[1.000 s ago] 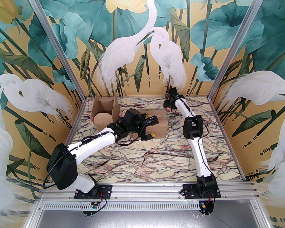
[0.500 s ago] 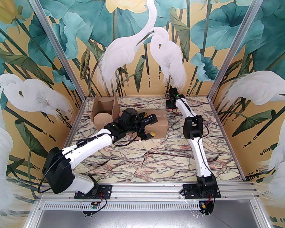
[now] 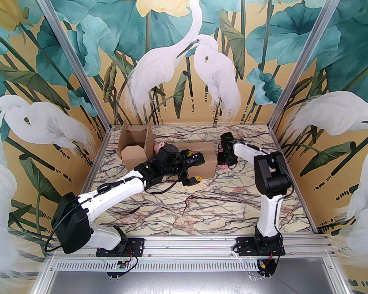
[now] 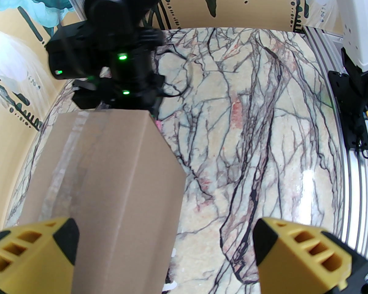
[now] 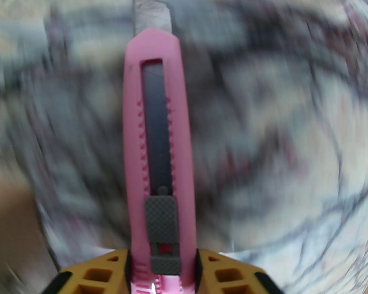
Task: Unpack the express box
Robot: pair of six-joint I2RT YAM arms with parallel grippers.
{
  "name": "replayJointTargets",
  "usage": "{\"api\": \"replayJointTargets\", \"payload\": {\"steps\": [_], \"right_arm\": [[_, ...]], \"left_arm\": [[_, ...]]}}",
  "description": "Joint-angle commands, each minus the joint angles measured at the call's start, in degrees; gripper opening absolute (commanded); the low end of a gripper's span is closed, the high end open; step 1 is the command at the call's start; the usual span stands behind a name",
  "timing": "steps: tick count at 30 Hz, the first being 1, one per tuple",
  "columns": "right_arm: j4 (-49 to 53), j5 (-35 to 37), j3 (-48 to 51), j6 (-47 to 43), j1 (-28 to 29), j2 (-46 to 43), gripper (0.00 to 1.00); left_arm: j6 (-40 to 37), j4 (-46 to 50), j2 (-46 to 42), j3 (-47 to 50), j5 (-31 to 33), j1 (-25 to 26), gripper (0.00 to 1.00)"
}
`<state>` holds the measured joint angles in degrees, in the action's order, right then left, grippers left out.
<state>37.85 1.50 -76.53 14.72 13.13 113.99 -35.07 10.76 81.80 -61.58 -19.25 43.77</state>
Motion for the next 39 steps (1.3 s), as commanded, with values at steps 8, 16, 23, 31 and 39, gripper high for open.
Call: {"api": "replayJointTargets", "payload": {"steps": [8,16,23,31,39], "right_arm": [[-0.25,0.7,-2.99,1.49,-0.07,4.57,0.57],[-1.55,-0.55,-2.48,1.03,0.15,3.75,0.34],[-1.55,0.21,-3.37,-0.62,0.15,2.18,0.23],[-5.03,2.25,1.4,-5.06,-0.12,-9.43,0.19],[-7.11,2.37,7.14,-14.1,-0.12,-26.38,0.19]], "left_arm": [[1.3,-3.02,-1.83,0.81,-1.16,1.01,0.99],[1.32,-3.47,-2.05,1.14,-0.7,0.98,1.0],[3.29,-4.1,-1.98,1.0,-1.08,1.06,0.99],[7.38,-1.24,-0.74,-3.53,1.24,0.84,1.0],[27.25,0.44,4.37,-13.96,-2.02,-2.82,0.99]]}}
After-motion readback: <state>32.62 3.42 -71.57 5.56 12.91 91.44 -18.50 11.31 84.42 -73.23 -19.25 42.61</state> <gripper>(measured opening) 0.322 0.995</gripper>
